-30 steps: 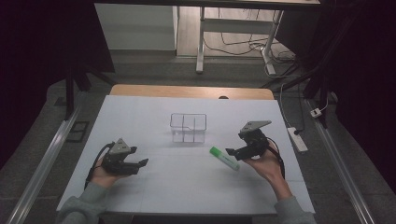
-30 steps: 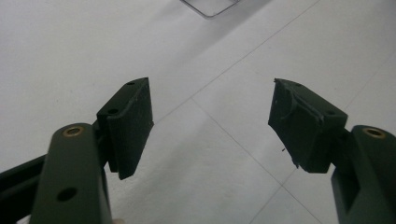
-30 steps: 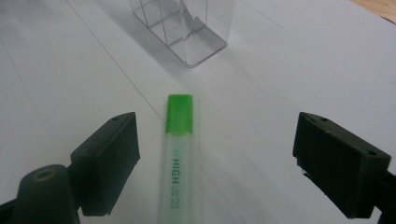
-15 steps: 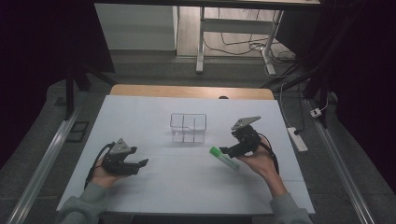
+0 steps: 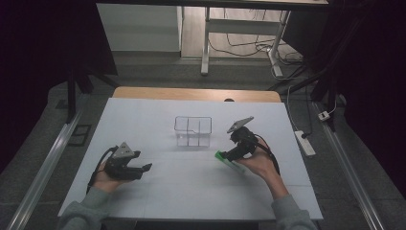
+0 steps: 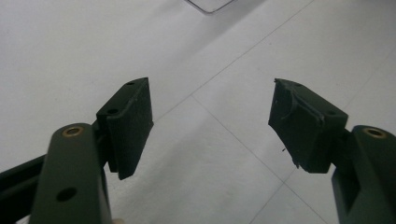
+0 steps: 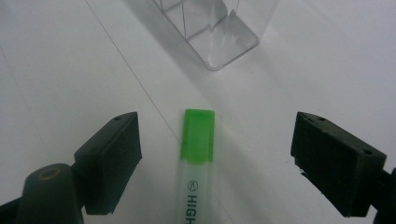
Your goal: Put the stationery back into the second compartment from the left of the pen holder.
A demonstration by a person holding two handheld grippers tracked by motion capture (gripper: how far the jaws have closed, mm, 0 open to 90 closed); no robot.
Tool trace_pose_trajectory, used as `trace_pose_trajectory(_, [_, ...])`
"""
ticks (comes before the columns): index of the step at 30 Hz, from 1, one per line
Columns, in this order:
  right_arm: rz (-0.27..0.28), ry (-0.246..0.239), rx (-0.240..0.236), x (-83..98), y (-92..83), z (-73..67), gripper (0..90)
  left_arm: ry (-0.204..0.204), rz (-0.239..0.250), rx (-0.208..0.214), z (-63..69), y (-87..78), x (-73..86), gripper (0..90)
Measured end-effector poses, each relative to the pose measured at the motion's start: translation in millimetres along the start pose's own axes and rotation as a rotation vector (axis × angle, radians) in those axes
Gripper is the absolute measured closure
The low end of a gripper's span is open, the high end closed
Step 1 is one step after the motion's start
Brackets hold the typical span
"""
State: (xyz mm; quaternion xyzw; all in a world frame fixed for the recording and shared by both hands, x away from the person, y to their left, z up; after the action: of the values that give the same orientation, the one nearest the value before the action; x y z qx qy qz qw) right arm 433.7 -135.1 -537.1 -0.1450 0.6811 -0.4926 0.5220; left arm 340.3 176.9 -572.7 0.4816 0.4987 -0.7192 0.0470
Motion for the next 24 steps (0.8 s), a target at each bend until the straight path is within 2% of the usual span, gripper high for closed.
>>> trace_pose_trajectory(4, [-0.049,0.004,-0.006,1.5,9.8,-1.6,17.2,0.0,0.001,-0.001,-0.1,-0.4,-0.1,29.7])
trace_pose_trajectory(11, [-0.094,0.001,-0.017,0.4,22.8,-2.3,21.6,0.0,0.0,-0.001,-0.3,-0.4,0.0,29.7])
trace_pose_trajectory(13, [-0.12,0.002,-0.012,1.6,29.8,-1.5,23.3,0.001,0.0,-0.001,-0.4,-0.4,0.1,29.7])
trace_pose_trajectory(24, [-0.183,-0.005,0.004,8.0,47.5,-1.9,29.9,0.0,0.001,-0.002,-1.4,-0.7,0.4,29.7])
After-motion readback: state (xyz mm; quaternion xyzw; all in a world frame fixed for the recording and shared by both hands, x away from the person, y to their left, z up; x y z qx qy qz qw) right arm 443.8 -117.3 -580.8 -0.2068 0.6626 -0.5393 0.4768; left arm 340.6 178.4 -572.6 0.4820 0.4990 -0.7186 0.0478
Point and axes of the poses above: each handheld gripper's, and its own axes: y roughly forward along the jaws, x roughly out of its underside, z roughly to its right, the point moved 9 cm from there along y, roughly forward along the jaws
